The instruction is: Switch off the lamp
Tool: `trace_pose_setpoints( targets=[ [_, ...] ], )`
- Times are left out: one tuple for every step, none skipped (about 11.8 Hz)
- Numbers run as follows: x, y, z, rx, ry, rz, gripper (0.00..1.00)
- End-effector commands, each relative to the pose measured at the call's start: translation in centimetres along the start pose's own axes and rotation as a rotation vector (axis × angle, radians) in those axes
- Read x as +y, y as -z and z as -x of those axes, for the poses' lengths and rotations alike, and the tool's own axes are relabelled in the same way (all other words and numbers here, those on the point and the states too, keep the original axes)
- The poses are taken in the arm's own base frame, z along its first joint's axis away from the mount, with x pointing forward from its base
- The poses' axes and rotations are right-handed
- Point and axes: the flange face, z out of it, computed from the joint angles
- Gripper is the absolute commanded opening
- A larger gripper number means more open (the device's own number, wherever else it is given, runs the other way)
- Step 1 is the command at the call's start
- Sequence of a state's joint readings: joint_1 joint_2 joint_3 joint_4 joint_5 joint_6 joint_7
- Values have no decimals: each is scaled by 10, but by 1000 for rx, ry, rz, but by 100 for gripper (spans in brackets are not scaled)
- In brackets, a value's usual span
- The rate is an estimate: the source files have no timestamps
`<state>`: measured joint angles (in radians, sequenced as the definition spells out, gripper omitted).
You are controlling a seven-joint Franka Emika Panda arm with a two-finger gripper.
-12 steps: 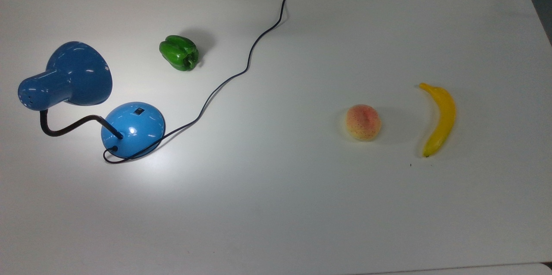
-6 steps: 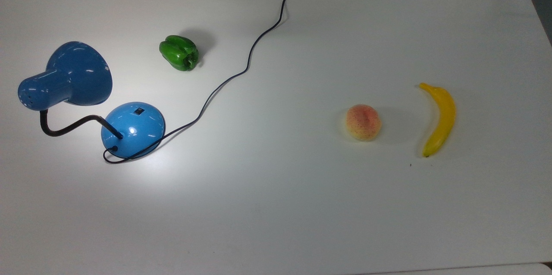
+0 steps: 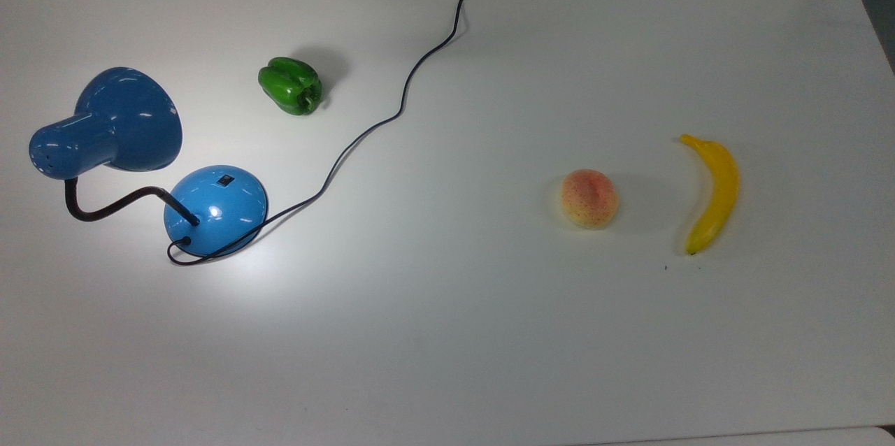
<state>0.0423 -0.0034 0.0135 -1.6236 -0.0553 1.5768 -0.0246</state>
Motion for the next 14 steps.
trace_pose_setpoints(
  targets=[
    [0,3,0,10,4,-12,98],
    [1,3,0,8,2,-12,92],
    [1,4,1,10,13,-12,81],
    [2,4,1,10,16,-12,71],
    [1,3,0,8,17,-11,60],
    [2,4,1,10,19,-11,45],
    [2,4,1,10,20,-11,29],
    [3,4,1,10,19,-11,12],
    [3,4,1,10,19,-11,0],
    [2,4,1,10,20,-11,0],
    [2,4,1,10,20,-11,0],
    [3,3,0,8,19,-11,0],
    [3,4,1,10,19,-12,0],
    [3,4,1,10,19,-12,0]
  ],
)
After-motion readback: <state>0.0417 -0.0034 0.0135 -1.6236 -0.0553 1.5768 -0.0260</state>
